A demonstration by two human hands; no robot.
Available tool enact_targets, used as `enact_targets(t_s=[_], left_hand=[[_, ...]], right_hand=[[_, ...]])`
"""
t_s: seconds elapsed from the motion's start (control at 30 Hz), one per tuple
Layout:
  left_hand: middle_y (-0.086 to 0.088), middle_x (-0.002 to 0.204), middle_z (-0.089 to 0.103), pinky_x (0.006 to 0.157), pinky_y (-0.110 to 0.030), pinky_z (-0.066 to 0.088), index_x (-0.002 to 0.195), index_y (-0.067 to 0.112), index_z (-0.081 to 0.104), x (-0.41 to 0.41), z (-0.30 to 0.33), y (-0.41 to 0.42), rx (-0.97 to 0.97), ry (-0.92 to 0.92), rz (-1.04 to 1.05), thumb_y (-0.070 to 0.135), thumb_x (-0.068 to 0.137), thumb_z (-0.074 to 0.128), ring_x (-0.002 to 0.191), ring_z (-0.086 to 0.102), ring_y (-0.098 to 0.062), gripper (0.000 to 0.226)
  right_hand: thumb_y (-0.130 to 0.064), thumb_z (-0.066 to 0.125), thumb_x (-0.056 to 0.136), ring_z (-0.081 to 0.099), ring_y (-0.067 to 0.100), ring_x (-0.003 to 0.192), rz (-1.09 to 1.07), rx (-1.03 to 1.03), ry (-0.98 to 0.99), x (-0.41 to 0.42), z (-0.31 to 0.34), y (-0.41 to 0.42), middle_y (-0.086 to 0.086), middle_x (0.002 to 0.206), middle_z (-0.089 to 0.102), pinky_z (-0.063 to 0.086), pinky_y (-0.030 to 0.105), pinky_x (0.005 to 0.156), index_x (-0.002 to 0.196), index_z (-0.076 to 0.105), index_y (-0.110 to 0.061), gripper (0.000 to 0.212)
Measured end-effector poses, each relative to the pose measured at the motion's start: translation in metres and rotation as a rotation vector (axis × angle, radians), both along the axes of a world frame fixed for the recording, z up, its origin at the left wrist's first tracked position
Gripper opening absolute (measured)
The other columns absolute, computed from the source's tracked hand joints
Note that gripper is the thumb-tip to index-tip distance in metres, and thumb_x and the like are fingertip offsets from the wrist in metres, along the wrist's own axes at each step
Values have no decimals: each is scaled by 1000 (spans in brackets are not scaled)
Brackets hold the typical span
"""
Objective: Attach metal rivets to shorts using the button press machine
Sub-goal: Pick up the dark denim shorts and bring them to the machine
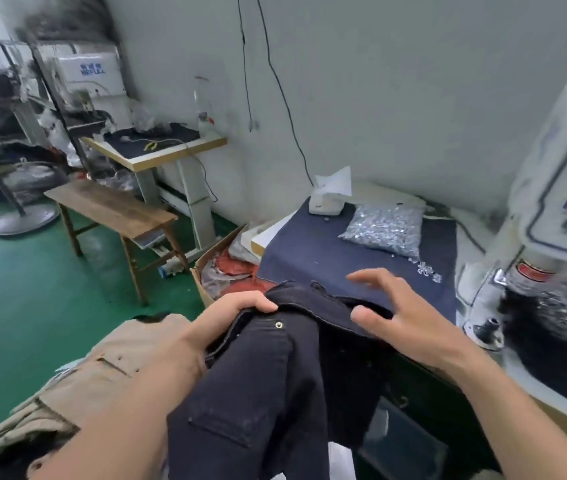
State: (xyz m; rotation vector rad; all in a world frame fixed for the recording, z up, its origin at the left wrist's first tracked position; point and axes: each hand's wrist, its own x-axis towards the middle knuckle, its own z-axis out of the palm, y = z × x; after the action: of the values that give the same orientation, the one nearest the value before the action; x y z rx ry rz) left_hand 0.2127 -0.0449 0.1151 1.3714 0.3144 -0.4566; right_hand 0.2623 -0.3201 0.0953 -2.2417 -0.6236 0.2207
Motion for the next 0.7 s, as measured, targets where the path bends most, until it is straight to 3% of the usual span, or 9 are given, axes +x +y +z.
enact_targets(t_s=[0.07,0.13,0.17,0.23,0.27,0.33,0.43,0.57,0.7], left_hand=[[-19,90,74,72,-30,61,101,-11,72,7,-3,-12,-98,73,40,1,83,56,73,73,-26,27],[-13,88,73,92,-39,60,93,4,73,17,-4,-23,102,98,-96,0,91,54,77,71,-24,19],[-10,96,73,107,-46,53,98,10,73,22,-7,-24,282,62,-216,3,97,52,88,70,-24,22],[0,117,75,113,-46,47,116,26,75,28,-8,-21,513,-29,-441,31,88,64,112,69,-20,31],[11,121,74,109,-39,49,119,40,74,27,-9,-16,613,-78,-552,44,76,69,115,68,-12,44],[24,114,73,98,-29,53,116,51,71,27,-13,-8,712,-156,-729,48,71,71,108,68,0,45],[10,117,77,88,-31,58,117,35,75,35,-32,-6,556,-196,-634,40,92,75,109,73,-12,25],[-10,111,74,82,-32,56,103,18,76,37,-56,-16,104,-198,-231,38,87,82,101,71,-22,26],[-8,104,73,74,-29,56,100,20,75,40,-49,-41,-25,-212,-79,27,91,73,91,69,-19,12]], right_hand=[[-62,69,85,49,-16,113,62,-81,-130,-5,-7,-1,-37,114,58,38,23,93,118,56,-51,37],[-32,66,98,58,-8,85,-18,1,-144,-5,-9,-3,-26,86,65,39,21,76,97,61,-38,8],[-27,62,101,56,-4,73,-65,32,-114,-4,-9,-8,-22,74,62,37,20,69,88,61,-34,15],[-32,63,99,46,2,56,-116,25,32,-1,-4,-23,-14,62,55,34,18,58,76,61,-21,26],[-37,67,91,43,7,55,-139,55,134,-1,1,-31,-9,60,50,33,23,58,71,57,-13,33],[-42,71,72,48,17,60,-225,203,351,-1,9,-43,4,64,51,34,30,60,62,50,-13,37],[-36,74,75,69,25,63,-402,389,572,4,14,-60,13,77,74,49,27,58,62,74,-17,22],[-33,77,78,74,28,69,-469,381,637,9,8,-82,17,85,77,53,32,67,69,80,-18,17],[-44,70,90,64,3,67,-397,-34,273,4,-9,-92,-14,70,71,45,30,65,72,74,-29,24]])
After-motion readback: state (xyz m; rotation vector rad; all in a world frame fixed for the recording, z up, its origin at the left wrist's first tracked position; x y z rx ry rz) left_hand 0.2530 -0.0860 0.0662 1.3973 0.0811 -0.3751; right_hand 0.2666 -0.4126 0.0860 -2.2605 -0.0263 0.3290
